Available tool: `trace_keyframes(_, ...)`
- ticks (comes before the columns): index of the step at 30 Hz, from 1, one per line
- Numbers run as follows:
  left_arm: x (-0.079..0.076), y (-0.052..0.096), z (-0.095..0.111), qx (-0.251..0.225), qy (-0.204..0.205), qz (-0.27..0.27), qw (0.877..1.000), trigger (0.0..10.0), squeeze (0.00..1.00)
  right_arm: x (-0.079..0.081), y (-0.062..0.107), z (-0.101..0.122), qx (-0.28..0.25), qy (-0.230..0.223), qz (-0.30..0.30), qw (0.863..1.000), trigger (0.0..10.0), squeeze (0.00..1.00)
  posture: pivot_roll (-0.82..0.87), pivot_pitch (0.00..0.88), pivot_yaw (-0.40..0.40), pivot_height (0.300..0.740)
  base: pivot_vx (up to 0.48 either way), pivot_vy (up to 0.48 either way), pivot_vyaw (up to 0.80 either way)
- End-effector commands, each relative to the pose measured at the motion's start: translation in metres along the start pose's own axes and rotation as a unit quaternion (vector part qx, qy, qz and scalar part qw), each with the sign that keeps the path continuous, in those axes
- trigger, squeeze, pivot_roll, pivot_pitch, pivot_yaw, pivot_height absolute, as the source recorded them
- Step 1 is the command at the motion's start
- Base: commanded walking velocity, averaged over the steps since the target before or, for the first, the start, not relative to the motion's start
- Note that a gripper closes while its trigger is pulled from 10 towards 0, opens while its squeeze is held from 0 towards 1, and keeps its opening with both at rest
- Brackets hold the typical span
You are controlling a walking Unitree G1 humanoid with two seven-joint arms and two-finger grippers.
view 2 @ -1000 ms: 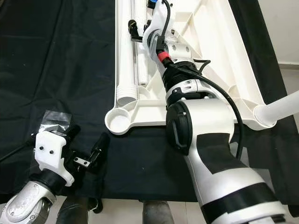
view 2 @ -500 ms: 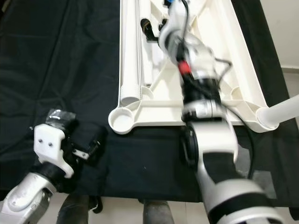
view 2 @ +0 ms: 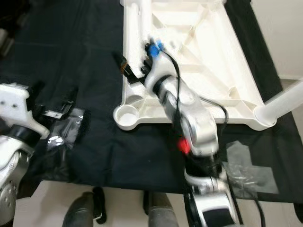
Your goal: Building children table
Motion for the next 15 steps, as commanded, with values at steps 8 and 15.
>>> trace_keyframes(8,-0.014,-0.008,-0.010,0.018,0.009,-0.049,0.999,10.0,0.00,0.002,0.042,-0.054,0.057,-0.096,0.016,0.994,10.0,0.00,-0.01,0.145,-0.049,0.740,0.000,0.000,0.00)
trace_keyframes(15,-0.026,0.004,-0.054,0.084,0.036,-0.055,0.994,10.0,0.00,0.009,0.061,-0.079,0.083,-0.104,0.026,0.991,10.0,0.00,-0.03,0.070,-0.058,0.740,0.000,0.000,-0.30)
Point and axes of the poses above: a point about 5 cm out from each wrist's last joint towards the gripper, its own y axis pointing back from the gripper into the wrist, its own z axis along the axis of the wrist's last joint, x = y × z, the point moved 5 cm from there along -y, pointing out of the wrist towards the gripper, and after that the axes turned 2 degrees about y, right-handed, at the moved point
